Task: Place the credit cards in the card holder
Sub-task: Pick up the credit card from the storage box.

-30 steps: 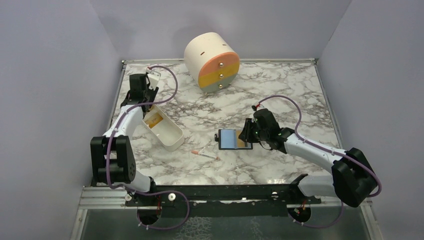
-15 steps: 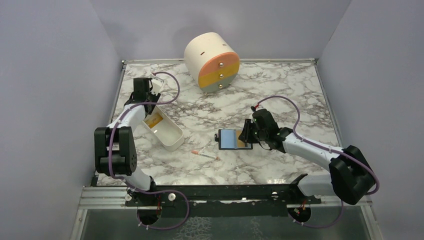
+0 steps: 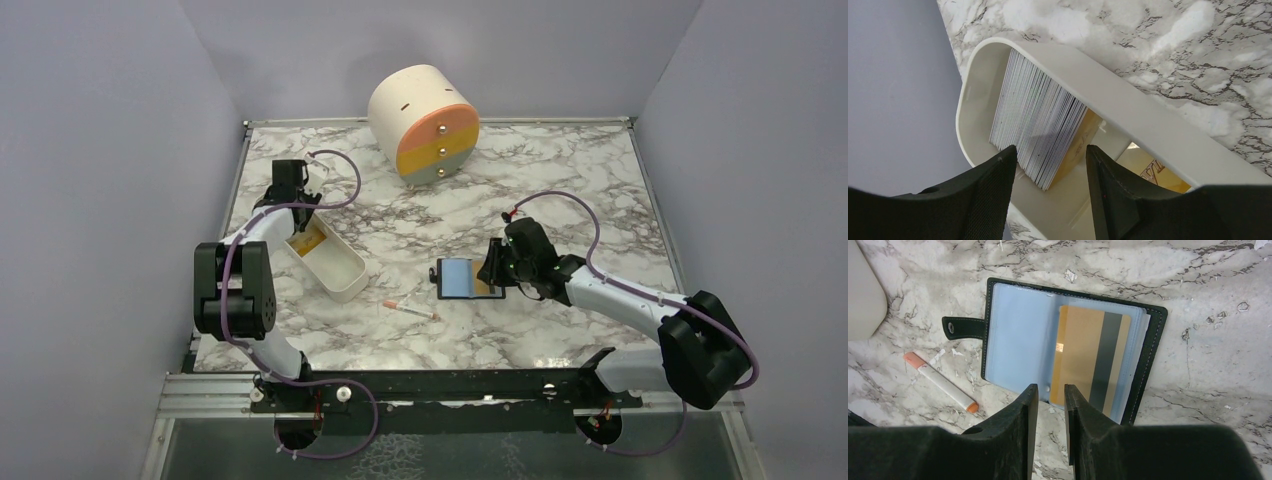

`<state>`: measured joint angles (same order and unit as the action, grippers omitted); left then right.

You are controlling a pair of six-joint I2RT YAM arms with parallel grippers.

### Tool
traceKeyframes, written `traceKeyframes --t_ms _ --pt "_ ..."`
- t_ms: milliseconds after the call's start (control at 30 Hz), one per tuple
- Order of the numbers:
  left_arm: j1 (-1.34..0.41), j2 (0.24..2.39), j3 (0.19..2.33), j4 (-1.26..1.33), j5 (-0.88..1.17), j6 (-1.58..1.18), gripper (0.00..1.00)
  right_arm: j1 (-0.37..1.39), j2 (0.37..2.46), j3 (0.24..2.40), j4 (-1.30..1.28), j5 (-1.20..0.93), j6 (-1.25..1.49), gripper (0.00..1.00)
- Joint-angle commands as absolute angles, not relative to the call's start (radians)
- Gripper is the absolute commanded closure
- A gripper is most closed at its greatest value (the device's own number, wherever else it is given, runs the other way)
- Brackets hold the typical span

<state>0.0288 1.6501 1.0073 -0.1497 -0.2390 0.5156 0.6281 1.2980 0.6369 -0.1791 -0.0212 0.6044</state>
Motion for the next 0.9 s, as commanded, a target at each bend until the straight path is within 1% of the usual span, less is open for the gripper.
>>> traceKeyframes --t_ms 0,167,533,867 --pt "0.023 1.678 1.042 -0.146 -0.296 0.53 0.44 0.63 1.289 0.662 -0.162 -0.009 0.586 0.73" --pt "0.018 1.692 1.058 -0.144 -0.314 0.529 0.45 0.63 1.285 0.66 -0.161 -0.006 0.589 0.73" --pt "0.012 1.689 1.075 -0.132 -0.345 0.541 0.53 0.63 1.282 0.654 -0.162 -0.001 0.594 0.73" --pt "0.0 1.684 1.07 -0.135 -0.359 0.555 0.7 0.63 1.267 0.641 -0.163 0.001 0.594 0.73"
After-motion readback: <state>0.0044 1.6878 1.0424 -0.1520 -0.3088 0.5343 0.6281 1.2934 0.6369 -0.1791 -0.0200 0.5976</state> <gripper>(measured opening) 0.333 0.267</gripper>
